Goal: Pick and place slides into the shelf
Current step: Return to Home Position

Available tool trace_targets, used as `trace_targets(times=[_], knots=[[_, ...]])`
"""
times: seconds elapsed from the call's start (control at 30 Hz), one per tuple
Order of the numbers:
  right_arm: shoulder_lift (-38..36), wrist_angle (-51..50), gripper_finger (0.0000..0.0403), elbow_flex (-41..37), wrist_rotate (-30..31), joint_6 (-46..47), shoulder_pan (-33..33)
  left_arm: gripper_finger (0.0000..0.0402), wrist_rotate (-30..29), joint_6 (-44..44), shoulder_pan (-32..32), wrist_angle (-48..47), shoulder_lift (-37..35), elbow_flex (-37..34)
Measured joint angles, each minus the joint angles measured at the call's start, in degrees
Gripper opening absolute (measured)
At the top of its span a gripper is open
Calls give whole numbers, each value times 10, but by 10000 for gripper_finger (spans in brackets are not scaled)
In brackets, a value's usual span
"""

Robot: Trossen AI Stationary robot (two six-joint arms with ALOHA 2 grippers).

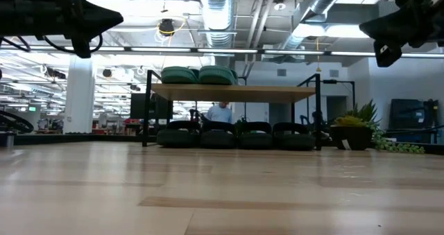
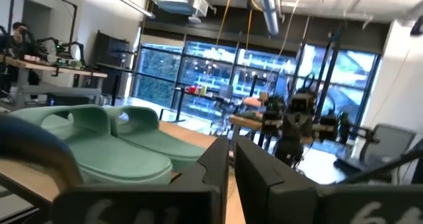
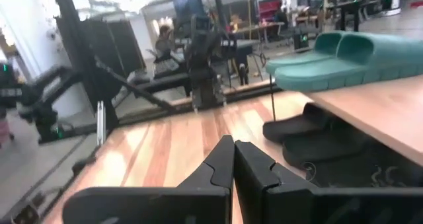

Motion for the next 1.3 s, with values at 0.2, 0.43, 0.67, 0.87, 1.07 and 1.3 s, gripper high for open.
trace_targets(times=[0.2, 0.43, 0.67, 0.87, 1.07, 1.3], knots=[[0, 22, 0, -32, -8, -17, -1, 13, -2, 22, 0, -30, 0, 0], [12, 120, 0, -86, -42, -16, -14, 13, 3, 24, 0, -36, 0, 0], [11, 113, 0, -86, -84, -30, -46, 13, -6, 20, 0, -69, 0, 0], [11, 112, 0, -86, -85, -32, -55, 13, -20, 4, 0, -109, 0, -1], [11, 112, 0, -86, -85, -28, -54, 13, -20, 1, 0, -134, 0, -1], [11, 112, 0, -86, -85, -12, -49, 14, 0, 100, 0, -72, 0, -2]])
